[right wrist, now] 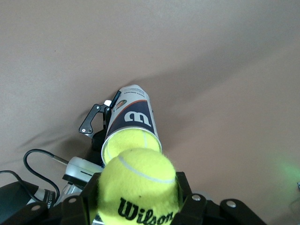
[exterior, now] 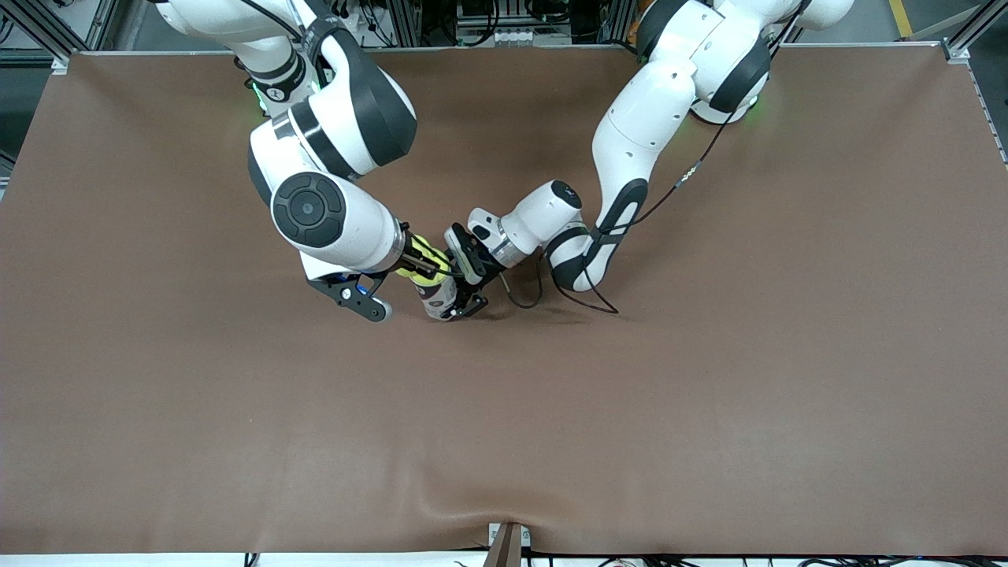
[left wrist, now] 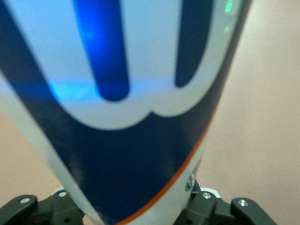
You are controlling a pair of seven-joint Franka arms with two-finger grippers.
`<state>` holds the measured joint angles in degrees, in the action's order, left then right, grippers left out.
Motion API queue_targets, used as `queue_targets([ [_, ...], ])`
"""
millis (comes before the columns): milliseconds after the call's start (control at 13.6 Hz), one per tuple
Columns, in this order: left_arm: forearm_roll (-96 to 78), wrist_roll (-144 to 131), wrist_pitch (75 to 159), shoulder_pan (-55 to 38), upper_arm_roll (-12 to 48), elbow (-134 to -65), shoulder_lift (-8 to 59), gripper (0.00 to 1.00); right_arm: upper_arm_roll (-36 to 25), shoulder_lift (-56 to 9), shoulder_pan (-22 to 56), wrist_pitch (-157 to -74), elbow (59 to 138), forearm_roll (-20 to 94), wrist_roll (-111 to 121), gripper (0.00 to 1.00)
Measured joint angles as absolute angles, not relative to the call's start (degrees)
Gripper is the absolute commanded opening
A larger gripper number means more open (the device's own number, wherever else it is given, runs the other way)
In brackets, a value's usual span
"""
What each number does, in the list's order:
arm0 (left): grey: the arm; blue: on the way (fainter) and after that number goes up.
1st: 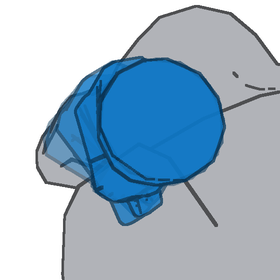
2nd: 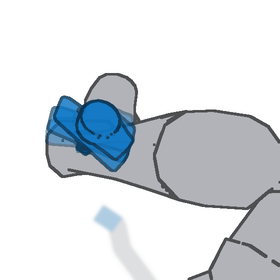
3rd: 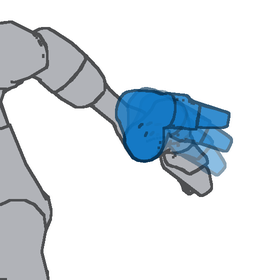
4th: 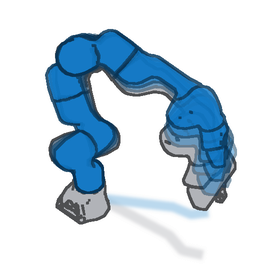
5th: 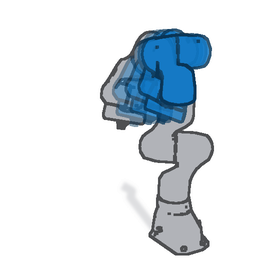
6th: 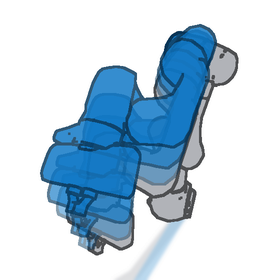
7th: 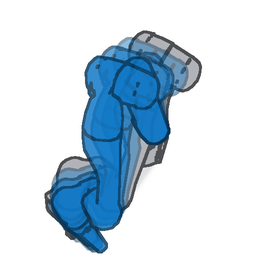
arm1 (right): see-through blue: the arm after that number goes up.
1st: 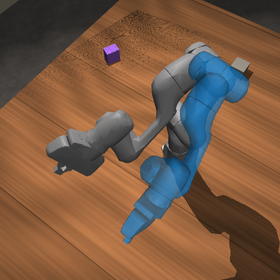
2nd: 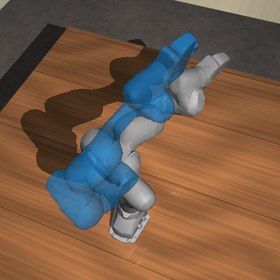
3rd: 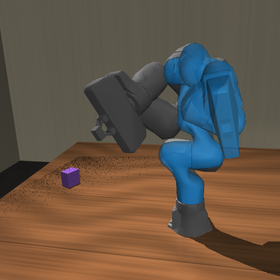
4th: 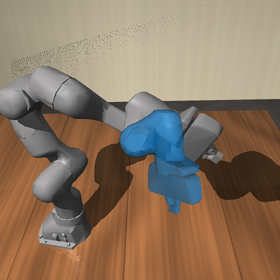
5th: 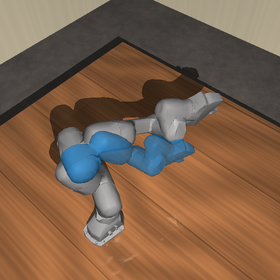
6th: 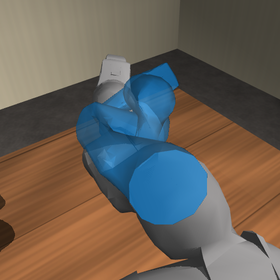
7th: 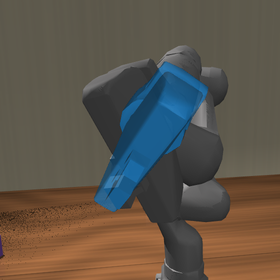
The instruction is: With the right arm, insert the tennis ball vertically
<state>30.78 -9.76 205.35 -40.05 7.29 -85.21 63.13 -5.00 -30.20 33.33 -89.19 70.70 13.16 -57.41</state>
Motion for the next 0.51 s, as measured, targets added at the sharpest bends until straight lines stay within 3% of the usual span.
queue_targets([
  [514,30.78,-9.76,205.35,-40.05,7.29,-85.22,63.13,0.78,-4.74,-30.65,33.62,-89.23,70.99,13.27,-57.88,0.0],
])
